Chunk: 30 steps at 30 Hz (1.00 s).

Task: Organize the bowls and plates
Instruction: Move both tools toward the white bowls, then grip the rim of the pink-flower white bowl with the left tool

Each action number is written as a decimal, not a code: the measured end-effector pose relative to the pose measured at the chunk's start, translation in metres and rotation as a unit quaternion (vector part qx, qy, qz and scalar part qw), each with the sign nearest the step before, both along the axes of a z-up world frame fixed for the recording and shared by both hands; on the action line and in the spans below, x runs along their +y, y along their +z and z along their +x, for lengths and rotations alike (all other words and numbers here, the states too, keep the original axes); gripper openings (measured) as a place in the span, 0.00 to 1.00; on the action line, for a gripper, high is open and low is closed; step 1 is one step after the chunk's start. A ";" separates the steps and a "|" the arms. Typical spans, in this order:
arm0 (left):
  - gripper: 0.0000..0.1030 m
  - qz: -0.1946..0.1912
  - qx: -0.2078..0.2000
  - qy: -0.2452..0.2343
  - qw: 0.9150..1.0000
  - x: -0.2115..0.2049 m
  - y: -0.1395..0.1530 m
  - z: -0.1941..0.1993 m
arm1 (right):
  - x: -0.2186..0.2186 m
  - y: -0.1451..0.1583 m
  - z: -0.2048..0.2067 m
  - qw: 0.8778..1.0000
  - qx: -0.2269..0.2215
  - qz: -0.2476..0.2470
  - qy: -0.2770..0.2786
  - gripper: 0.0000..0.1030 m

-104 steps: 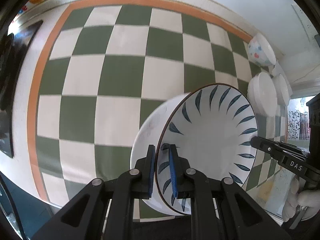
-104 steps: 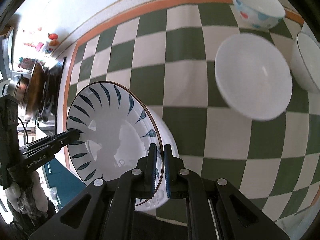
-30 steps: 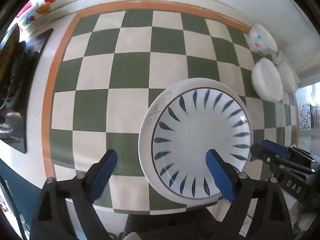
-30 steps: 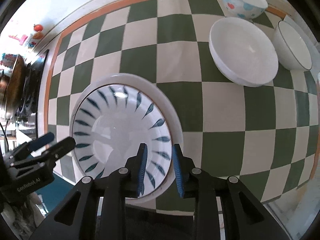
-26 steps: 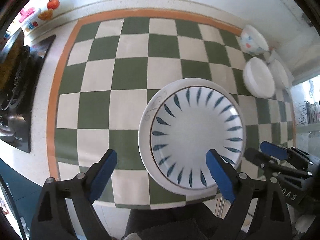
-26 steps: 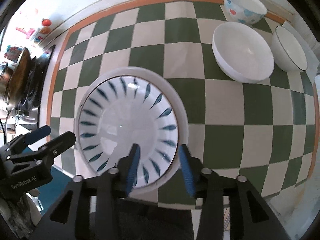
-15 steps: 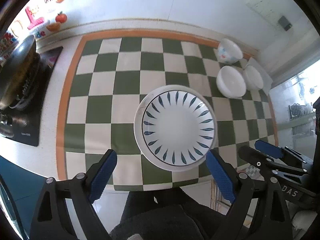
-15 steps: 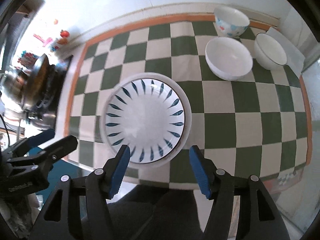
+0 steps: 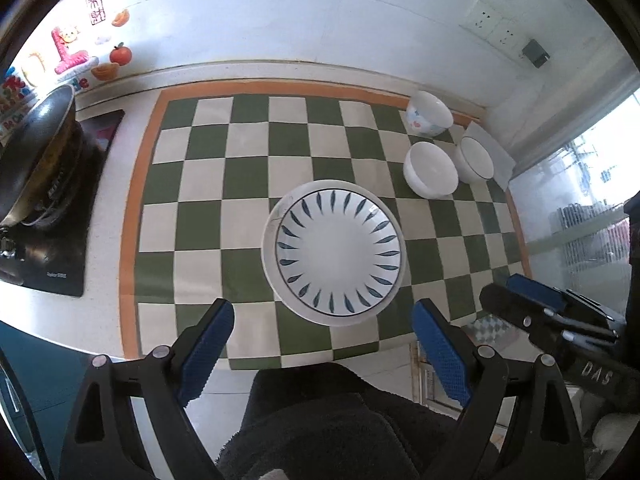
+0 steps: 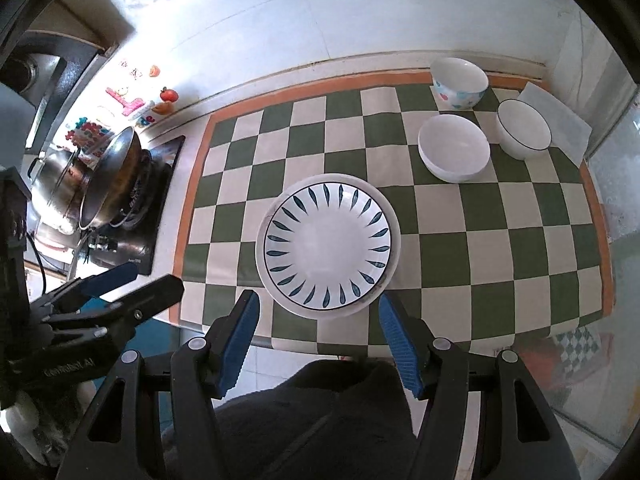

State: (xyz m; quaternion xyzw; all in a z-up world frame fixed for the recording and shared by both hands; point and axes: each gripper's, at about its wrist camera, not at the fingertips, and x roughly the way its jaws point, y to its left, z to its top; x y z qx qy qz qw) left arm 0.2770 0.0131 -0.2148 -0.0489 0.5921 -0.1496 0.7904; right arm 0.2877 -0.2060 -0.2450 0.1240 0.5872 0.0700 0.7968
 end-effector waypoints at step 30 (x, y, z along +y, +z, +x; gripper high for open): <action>0.88 0.100 0.079 -0.004 0.992 -0.223 -0.158 0.220 | -0.256 -0.203 0.244 0.989 0.131 0.033 -0.064 0.64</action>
